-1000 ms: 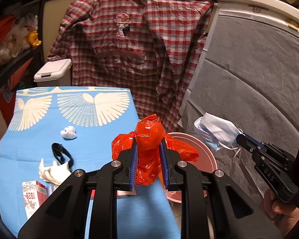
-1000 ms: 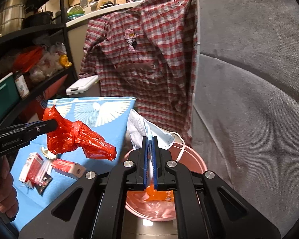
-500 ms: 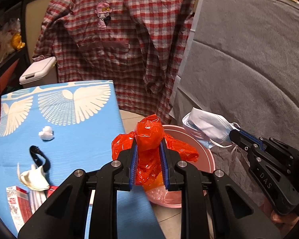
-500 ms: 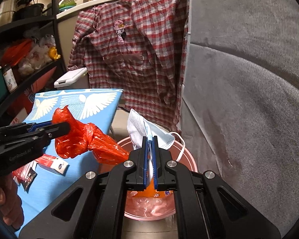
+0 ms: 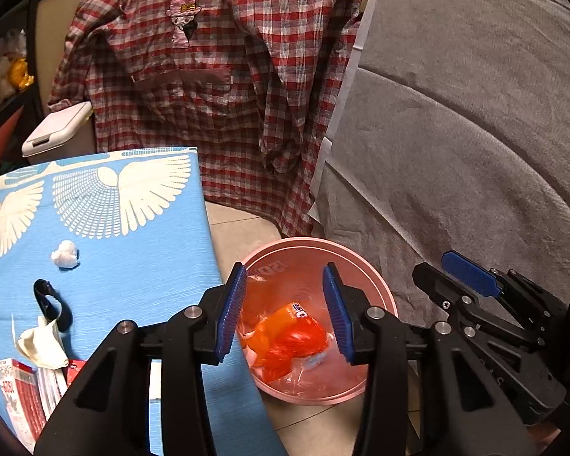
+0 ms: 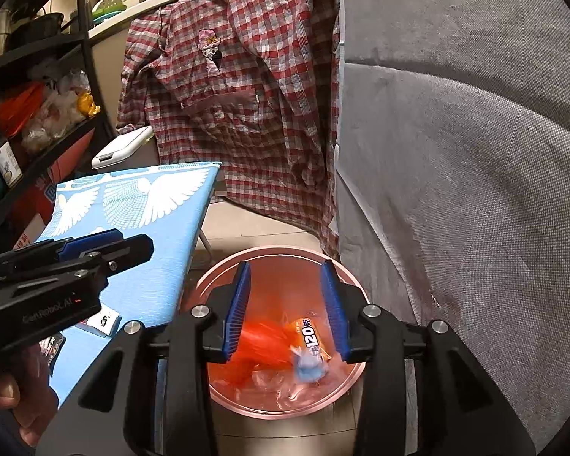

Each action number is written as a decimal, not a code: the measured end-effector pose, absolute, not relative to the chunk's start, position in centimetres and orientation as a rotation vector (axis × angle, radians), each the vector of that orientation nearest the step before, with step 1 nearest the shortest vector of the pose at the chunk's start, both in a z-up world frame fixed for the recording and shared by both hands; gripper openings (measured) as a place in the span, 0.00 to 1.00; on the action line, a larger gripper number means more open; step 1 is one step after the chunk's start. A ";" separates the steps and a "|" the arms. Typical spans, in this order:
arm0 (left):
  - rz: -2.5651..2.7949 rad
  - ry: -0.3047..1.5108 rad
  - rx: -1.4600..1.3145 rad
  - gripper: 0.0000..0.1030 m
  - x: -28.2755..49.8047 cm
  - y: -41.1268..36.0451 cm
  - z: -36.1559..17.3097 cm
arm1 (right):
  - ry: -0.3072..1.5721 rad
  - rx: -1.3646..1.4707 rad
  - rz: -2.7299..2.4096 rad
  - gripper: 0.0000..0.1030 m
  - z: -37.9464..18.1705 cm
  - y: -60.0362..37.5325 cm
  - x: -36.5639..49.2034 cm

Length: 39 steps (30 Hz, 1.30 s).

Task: Collect trash
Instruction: 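Move both grippers back over the board toward the red box and tissue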

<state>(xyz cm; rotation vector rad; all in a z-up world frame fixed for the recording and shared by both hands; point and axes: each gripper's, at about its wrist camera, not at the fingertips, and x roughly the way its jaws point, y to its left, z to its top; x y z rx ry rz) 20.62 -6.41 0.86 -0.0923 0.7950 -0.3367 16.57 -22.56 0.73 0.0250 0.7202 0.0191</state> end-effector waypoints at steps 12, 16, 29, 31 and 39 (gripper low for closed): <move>-0.322 0.735 -0.087 0.41 18.0 -1.9 3.7 | 0.602 0.023 0.075 0.38 2.7 -20.3 14.6; -0.301 0.706 -0.099 0.40 16.9 1.0 5.1 | 0.587 0.024 0.097 0.38 3.1 -19.1 14.1; -0.221 0.664 -0.116 0.26 14.1 11.9 7.3 | 0.573 -0.009 0.237 0.37 3.7 -13.2 13.3; -0.207 0.667 -0.110 0.25 13.7 13.6 7.3 | 0.581 -0.023 0.264 0.37 3.4 -12.0 13.4; -0.178 0.710 -0.133 0.22 14.0 19.0 5.8 | 0.633 -0.042 0.376 0.38 1.9 -8.4 14.1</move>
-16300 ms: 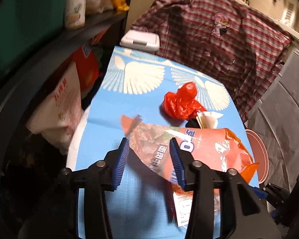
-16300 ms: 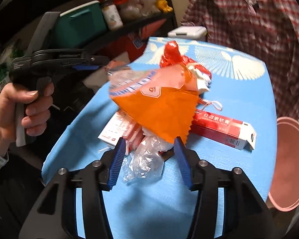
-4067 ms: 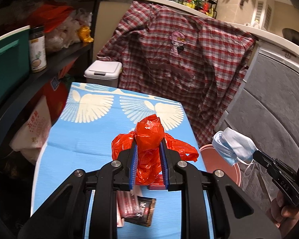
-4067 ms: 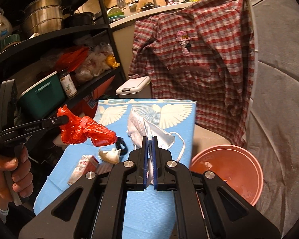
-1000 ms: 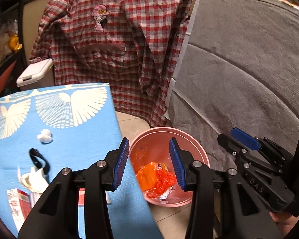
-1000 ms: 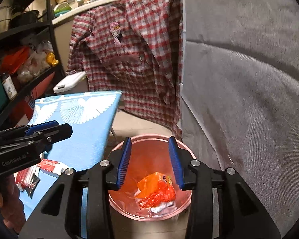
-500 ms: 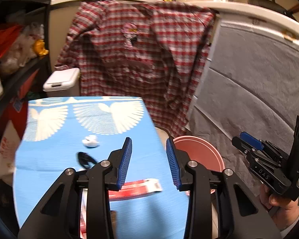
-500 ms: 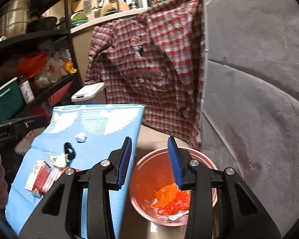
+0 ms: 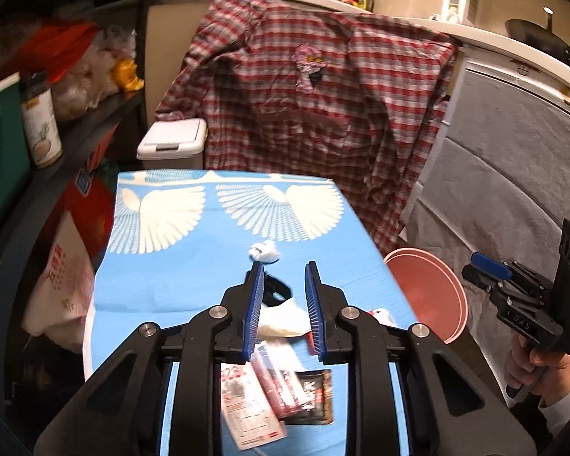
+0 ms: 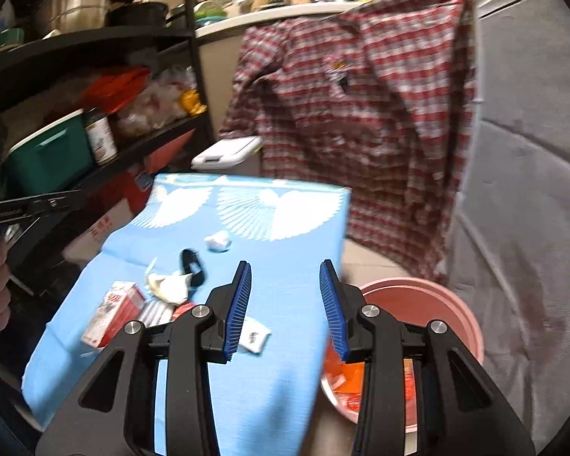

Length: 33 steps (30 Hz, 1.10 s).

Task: Collect trash
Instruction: 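Move both grippers back over the board toward the red box and tissue, then grasp the red ointment box with the right gripper while the left gripper grasps the white tissue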

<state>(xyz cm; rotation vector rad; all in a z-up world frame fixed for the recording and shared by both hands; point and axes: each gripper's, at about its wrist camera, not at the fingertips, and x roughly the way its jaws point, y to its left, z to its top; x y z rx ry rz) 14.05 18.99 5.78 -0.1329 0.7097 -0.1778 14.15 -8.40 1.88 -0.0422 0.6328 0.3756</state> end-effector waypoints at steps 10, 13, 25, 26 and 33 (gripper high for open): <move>-0.208 0.842 -0.144 0.22 16.5 19.4 1.0 | 0.725 -0.137 0.493 0.49 -1.6 -4.1 15.6; -0.213 0.867 -0.141 0.22 17.1 19.4 0.0 | 0.735 -0.156 0.508 0.51 -2.5 -3.3 16.2; -0.232 0.972 -0.204 0.35 19.8 19.9 -3.9 | 0.810 -0.269 0.618 0.67 -6.4 -0.4 18.5; -0.233 0.978 -0.203 0.40 19.8 19.9 -4.2 | 0.816 -0.283 0.626 0.68 -6.7 -0.1 18.6; -0.238 1.031 -0.198 0.42 20.7 19.3 -6.0 | 0.849 -0.317 0.664 0.69 -8.1 0.8 19.5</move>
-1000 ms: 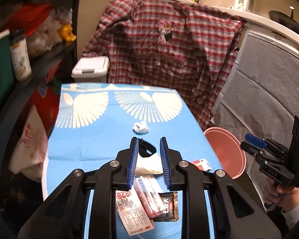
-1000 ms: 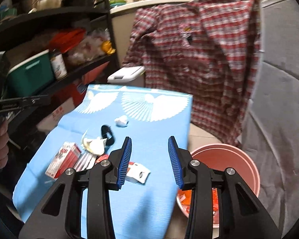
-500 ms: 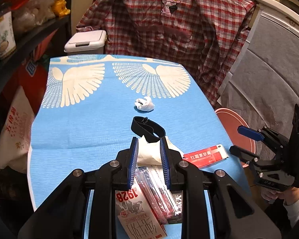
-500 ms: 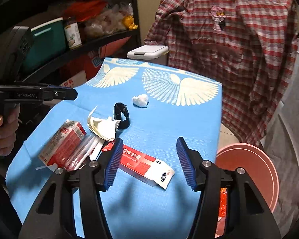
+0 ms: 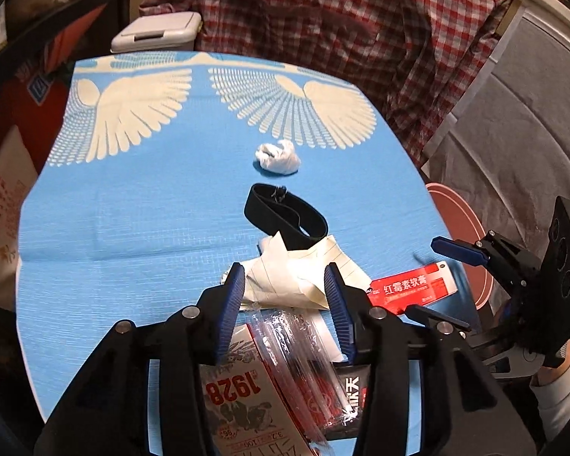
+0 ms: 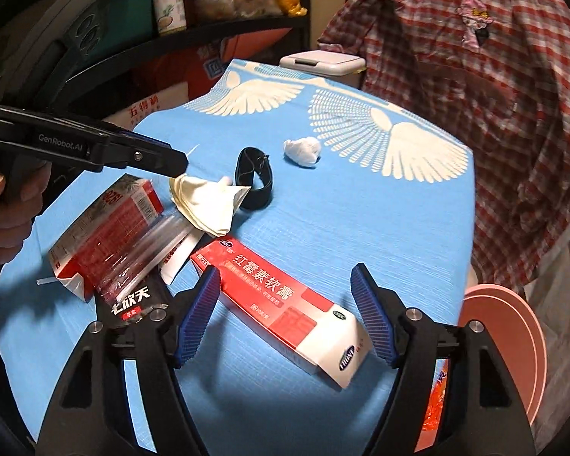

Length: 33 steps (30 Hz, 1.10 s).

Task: Collect trash
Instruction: 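Grasp the red ointment box with the right gripper while the left gripper grasps the white tissue, then lift and carry the red box and white tissue over the pink bucket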

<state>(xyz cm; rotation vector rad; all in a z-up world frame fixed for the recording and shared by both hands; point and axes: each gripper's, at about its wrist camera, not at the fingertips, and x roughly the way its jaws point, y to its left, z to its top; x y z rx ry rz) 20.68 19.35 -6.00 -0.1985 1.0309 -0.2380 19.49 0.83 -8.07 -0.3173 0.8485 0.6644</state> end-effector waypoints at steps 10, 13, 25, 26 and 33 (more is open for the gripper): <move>-0.240 1.087 -0.153 0.42 21.3 18.3 -7.7 | 0.876 -0.389 0.703 0.70 -9.3 1.9 19.1; -0.238 1.089 -0.144 0.36 21.2 18.5 -7.6 | 0.873 -0.407 0.697 0.64 -9.3 1.8 18.8; -0.193 1.013 -0.134 0.04 20.5 19.1 -5.1 | 0.842 -0.399 0.679 0.35 -7.4 0.5 17.6; -0.189 1.003 -0.133 0.04 20.5 19.1 -4.7 | 0.836 -0.391 0.672 0.34 -7.1 0.3 17.5; -0.162 0.938 -0.133 0.04 19.7 19.2 -2.6 | 0.795 -0.341 0.634 0.34 -5.3 -0.9 16.6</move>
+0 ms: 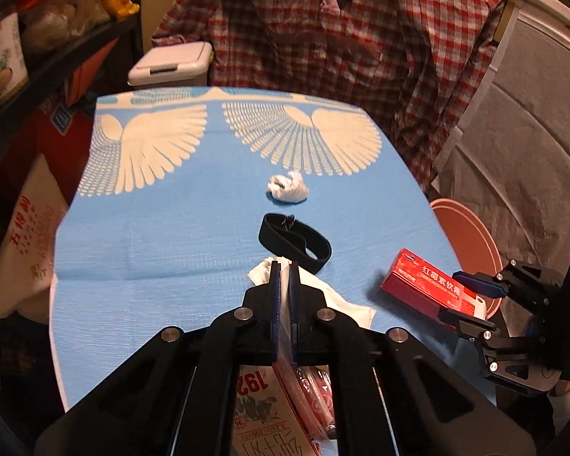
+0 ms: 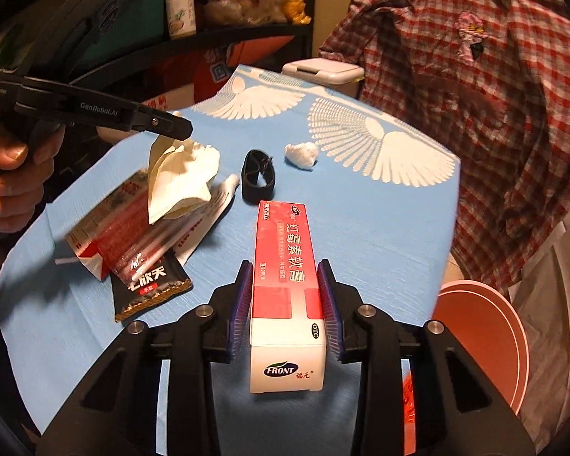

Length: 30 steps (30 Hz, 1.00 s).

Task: Collect trash
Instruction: 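Lift and carry the red box and white tissue over the pink bucket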

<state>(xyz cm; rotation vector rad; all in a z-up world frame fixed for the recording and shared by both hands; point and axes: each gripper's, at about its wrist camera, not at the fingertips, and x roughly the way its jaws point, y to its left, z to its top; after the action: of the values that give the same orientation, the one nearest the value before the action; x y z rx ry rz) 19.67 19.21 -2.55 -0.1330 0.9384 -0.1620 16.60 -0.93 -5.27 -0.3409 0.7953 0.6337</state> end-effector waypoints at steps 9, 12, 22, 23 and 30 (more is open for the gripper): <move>-0.147 0.874 -0.138 0.04 18.0 18.2 -0.4 | 0.759 -0.326 0.584 0.34 -3.6 -1.7 15.5; -0.148 0.859 -0.140 0.04 17.5 17.6 0.1 | 0.747 -0.323 0.567 0.34 -3.0 -2.0 15.1; -0.143 0.829 -0.142 0.04 16.1 16.1 0.9 | 0.709 -0.266 0.481 0.34 -1.1 -4.0 14.2; -0.143 0.827 -0.142 0.04 16.0 16.0 0.9 | 0.706 -0.258 0.469 0.34 -0.9 -4.3 14.2; -0.150 0.808 -0.142 0.04 15.3 14.7 1.5 | 0.682 -0.196 0.387 0.34 0.3 -6.7 14.1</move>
<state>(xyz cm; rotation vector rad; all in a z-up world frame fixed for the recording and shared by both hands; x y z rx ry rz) 15.30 14.65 1.50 -0.1424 0.8083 -0.1495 14.14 -6.67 0.33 -0.1964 0.6824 0.3866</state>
